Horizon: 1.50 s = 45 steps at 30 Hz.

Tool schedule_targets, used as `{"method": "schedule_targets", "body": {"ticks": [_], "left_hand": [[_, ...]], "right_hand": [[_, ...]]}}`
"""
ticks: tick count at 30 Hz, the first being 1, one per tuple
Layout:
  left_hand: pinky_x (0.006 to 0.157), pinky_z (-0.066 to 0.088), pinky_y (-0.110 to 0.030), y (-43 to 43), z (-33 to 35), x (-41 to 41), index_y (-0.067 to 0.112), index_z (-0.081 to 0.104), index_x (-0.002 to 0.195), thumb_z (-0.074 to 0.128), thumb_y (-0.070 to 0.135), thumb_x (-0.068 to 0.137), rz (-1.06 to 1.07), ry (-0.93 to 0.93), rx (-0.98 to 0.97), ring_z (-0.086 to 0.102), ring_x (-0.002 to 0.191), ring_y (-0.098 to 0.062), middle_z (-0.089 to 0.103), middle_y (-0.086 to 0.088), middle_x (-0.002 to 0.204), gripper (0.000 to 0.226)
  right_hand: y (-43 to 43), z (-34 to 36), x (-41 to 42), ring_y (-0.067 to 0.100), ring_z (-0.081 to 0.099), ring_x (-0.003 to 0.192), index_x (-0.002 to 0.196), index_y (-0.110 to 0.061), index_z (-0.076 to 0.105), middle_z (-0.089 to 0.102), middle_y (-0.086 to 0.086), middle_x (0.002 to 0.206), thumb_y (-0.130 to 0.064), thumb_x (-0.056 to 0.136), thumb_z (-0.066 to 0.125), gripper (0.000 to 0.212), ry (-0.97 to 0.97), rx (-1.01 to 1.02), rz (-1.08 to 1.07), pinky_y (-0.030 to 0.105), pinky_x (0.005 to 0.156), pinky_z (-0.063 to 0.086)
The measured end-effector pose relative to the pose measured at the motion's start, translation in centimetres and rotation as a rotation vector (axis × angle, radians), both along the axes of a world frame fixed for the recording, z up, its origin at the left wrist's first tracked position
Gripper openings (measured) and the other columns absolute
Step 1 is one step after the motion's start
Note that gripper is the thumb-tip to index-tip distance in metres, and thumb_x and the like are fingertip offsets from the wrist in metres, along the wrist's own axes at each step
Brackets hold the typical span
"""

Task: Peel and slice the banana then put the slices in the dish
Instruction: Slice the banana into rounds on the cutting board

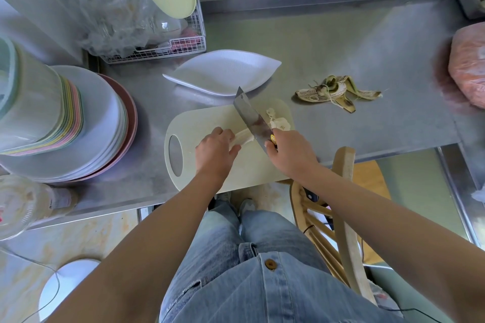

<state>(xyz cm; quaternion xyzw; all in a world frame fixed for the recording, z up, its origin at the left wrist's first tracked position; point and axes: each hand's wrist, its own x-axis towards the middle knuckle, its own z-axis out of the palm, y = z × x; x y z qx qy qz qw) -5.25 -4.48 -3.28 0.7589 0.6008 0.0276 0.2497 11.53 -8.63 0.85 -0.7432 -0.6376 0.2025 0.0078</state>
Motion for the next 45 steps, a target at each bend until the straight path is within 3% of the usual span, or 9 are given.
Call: {"method": "schedule_targets", "body": {"ticks": [14,18,23,30,36,45], "left_hand": [[0.07,0.042,-0.03,0.3,0.0,0.2,0.021,0.062,0.112,0.061,0.037,0.09,0.003,0.035,-0.004,0.06,0.089,-0.026,0.059,-0.001,0.106,0.027],[0.069,0.041,-0.03,0.2,0.0,0.2,0.021,0.062,0.113,0.06,0.037,0.091,-0.001,0.039,-0.003,0.06,0.09,-0.026,0.058,0.0,0.106,0.028],[0.068,0.04,-0.03,0.2,0.1,0.2,0.021,0.062,0.112,0.059,0.038,0.09,0.001,0.029,-0.01,0.06,0.09,-0.027,0.059,0.0,0.107,0.028],[0.069,0.038,-0.029,0.2,0.3,0.3,0.02,0.062,0.114,0.06,0.037,0.09,0.0,0.034,-0.006,0.06,0.091,-0.027,0.059,-0.001,0.108,0.029],[0.069,0.04,-0.029,0.2,0.3,0.4,0.021,0.062,0.114,0.061,0.037,0.09,0.004,0.037,-0.001,0.06,0.089,-0.026,0.059,-0.001,0.107,0.029],[0.071,0.044,-0.031,0.2,0.1,0.4,0.022,0.063,0.112,0.062,0.037,0.089,0.027,0.04,-0.016,0.06,0.088,-0.025,0.06,0.0,0.105,0.027]], "right_hand": [[-0.3,-2.5,-1.1,0.017,0.048,0.066,0.086,-0.014,0.047,0.043,-0.002,0.069,-0.029,0.1,0.039,0.022,0.0,-0.053,-0.027,0.028,0.059,0.034],[-0.3,-2.3,-0.9,0.019,0.054,0.069,0.093,-0.01,0.054,0.047,0.0,0.073,-0.03,0.1,0.039,0.025,-0.005,-0.023,-0.022,0.029,0.059,0.039],[-0.2,-1.2,-0.1,0.017,0.046,0.066,0.094,-0.009,0.054,0.046,0.0,0.071,-0.03,0.099,0.04,0.025,-0.014,0.053,-0.018,0.029,0.059,0.034],[-0.5,-1.0,0.1,0.023,0.059,0.074,0.096,-0.009,0.055,0.049,0.002,0.075,-0.031,0.099,0.04,0.026,-0.006,0.017,0.004,0.031,0.062,0.043],[-0.4,-0.9,-0.1,0.022,0.059,0.078,0.101,-0.009,0.055,0.057,0.006,0.083,-0.031,0.099,0.039,0.027,-0.027,-0.015,0.018,0.03,0.064,0.043],[-0.4,-2.5,-0.9,0.023,0.057,0.075,0.096,-0.008,0.054,0.046,0.0,0.075,-0.028,0.099,0.039,0.025,0.015,-0.034,-0.006,0.03,0.06,0.037]]}}
